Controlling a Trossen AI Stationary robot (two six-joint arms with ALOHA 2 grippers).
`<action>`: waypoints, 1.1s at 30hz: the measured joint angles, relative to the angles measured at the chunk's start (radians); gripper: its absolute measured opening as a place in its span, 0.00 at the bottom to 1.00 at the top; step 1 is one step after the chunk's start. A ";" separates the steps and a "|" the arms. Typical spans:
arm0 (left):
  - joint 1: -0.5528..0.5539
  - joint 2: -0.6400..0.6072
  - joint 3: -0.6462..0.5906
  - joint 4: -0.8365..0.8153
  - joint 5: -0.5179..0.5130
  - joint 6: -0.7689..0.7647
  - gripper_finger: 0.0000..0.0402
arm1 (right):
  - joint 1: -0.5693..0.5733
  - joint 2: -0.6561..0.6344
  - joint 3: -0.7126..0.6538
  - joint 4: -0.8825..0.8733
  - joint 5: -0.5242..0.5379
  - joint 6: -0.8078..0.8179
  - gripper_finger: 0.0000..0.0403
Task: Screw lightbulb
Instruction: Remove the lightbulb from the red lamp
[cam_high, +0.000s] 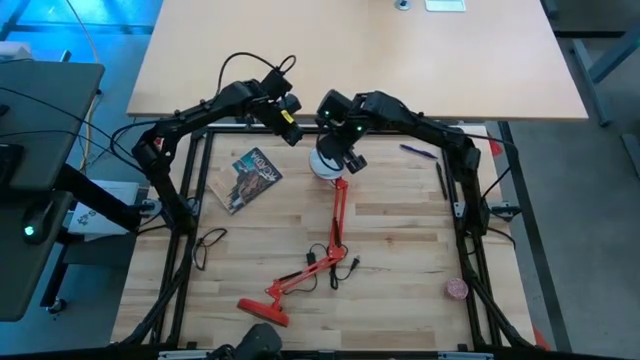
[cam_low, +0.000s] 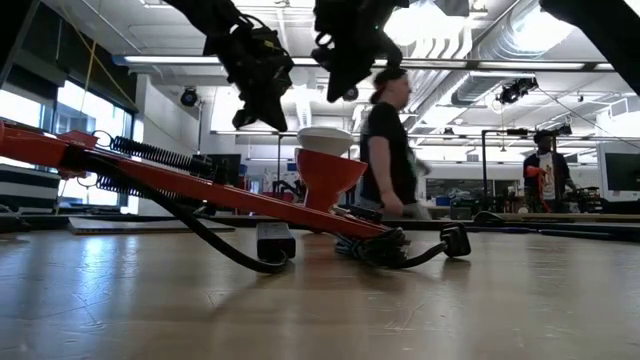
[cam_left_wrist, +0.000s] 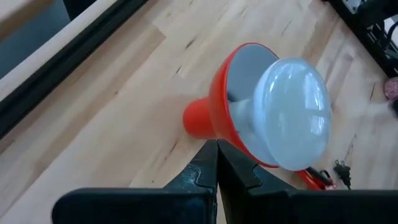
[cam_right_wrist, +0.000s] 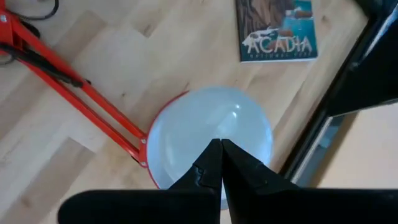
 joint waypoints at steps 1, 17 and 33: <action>0.000 0.000 0.000 0.000 0.000 -0.003 0.00 | 0.000 0.009 0.000 0.000 0.001 0.019 0.00; 0.000 0.000 0.000 0.009 -0.008 -0.020 0.00 | -0.017 0.055 0.000 0.014 0.083 0.230 0.00; 0.052 0.000 0.000 -0.007 -0.519 -0.042 0.00 | -0.009 0.055 -0.004 0.143 -0.067 1.718 0.00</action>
